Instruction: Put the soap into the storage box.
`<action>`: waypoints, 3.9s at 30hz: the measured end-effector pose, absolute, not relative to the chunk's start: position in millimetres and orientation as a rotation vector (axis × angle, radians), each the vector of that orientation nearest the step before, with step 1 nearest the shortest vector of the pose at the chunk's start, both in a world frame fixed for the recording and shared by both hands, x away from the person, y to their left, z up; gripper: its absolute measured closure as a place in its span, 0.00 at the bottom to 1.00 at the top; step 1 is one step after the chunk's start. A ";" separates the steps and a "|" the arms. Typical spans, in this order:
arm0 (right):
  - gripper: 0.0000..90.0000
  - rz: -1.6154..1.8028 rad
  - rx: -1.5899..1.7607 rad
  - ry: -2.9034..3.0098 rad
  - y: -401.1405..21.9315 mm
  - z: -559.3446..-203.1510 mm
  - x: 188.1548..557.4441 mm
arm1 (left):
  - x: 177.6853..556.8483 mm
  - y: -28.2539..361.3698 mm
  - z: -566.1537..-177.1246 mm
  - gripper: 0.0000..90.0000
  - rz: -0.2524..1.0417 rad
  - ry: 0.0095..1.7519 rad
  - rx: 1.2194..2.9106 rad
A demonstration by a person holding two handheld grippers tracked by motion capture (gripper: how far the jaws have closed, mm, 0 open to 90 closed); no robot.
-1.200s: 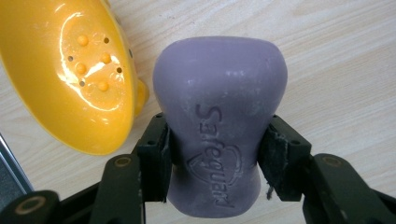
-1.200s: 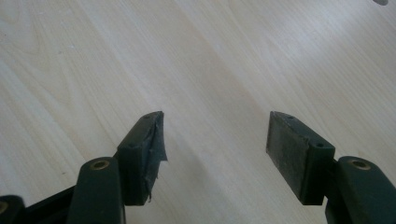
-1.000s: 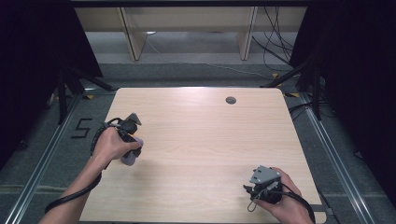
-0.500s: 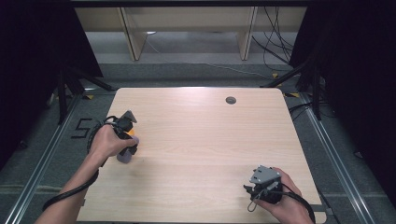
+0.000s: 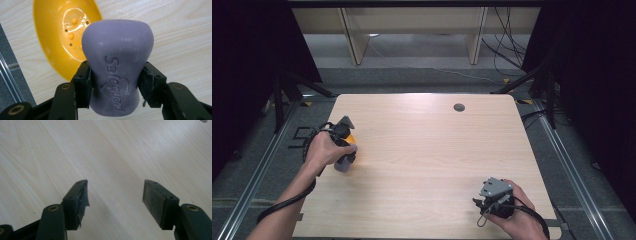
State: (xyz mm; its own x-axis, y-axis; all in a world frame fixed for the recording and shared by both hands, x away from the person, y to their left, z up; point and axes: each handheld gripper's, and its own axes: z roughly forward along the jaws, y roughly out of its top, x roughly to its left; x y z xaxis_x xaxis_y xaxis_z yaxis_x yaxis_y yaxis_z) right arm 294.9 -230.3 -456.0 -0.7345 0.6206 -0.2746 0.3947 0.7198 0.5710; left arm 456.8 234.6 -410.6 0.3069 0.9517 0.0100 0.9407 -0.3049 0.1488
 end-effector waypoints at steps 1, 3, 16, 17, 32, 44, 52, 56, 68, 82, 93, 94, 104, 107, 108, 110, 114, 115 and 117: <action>0.42 0.676 0.779 2.471 -230.3 -455.9 294.9 | 457.1 233.8 -412.3 0.54 0.166 1.785 2.412; 0.42 0.674 0.769 2.466 -230.6 -456.2 295.1 | 458.3 235.5 -411.3 0.54 0.138 1.785 2.437; 0.42 0.689 0.764 2.442 -230.9 -456.2 295.3 | 463.7 239.7 -415.9 0.54 0.160 1.819 2.394; 0.42 0.686 0.764 2.446 -231.0 -455.8 295.3 | 464.3 239.8 -417.0 0.54 0.173 1.824 2.380; 0.42 0.689 0.767 2.448 -231.1 -456.1 295.5 | 467.4 247.1 -415.7 0.54 0.206 1.783 2.416; 0.42 0.684 0.772 2.461 -230.8 -455.7 295.8 | 469.5 247.6 -410.3 0.54 0.200 1.865 2.339; 0.42 0.684 0.768 2.461 -230.9 -455.8 296.0 | 476.3 248.7 -405.9 0.54 0.211 1.856 2.343; 0.42 0.685 0.771 2.455 -230.9 -456.1 295.6 | 480.8 250.1 -405.4 0.54 0.228 1.860 2.334; 0.42 0.690 0.767 2.450 -230.7 -456.9 295.8 | 493.6 252.9 -403.5 0.54 0.230 1.867 2.339; 0.42 0.688 0.767 2.463 -231.2 -456.5 296.2 | 505.3 258.2 -413.3 0.54 0.282 1.854 2.306; 0.42 0.682 0.773 2.467 -230.5 -456.9 295.3 | 509.5 258.6 -424.5 0.54 0.266 1.910 2.251; 0.42 0.682 0.773 2.467 -230.5 -456.8 295.3 | 509.6 258.5 -425.7 0.54 0.265 1.918 2.245; 0.42 0.681 0.774 2.468 -230.5 -457.0 295.3 | 511.7 261.9 -436.0 0.54 0.264 1.914 2.257; 0.42 0.680 0.778 2.470 -230.3 -456.8 295.1 | 512.9 264.8 -437.6 0.54 0.275 1.862 2.322; 0.42 0.681 0.780 2.471 -230.3 -456.7 295.0 | 512.2 263.5 -438.8 0.54 0.262 1.881 2.306; 0.42 0.681 0.780 2.472 -230.3 -456.7 295.0 | 511.3 260.8 -441.5 0.54 0.260 1.918 2.260; 0.42 0.679 0.779 2.471 -230.3 -456.9 295.1 | 513.1 263.6 -440.5 0.54 0.278 1.859 2.334; 0.42 0.679 0.774 2.470 -230.5 -457.0 295.2 | 511.9 261.4 -440.7 0.54 0.260 1.894 2.306; 0.42 0.678 0.774 2.471 -230.5 -457.0 295.2 | 513.2 262.6 -441.5 0.53 0.298 1.847 2.340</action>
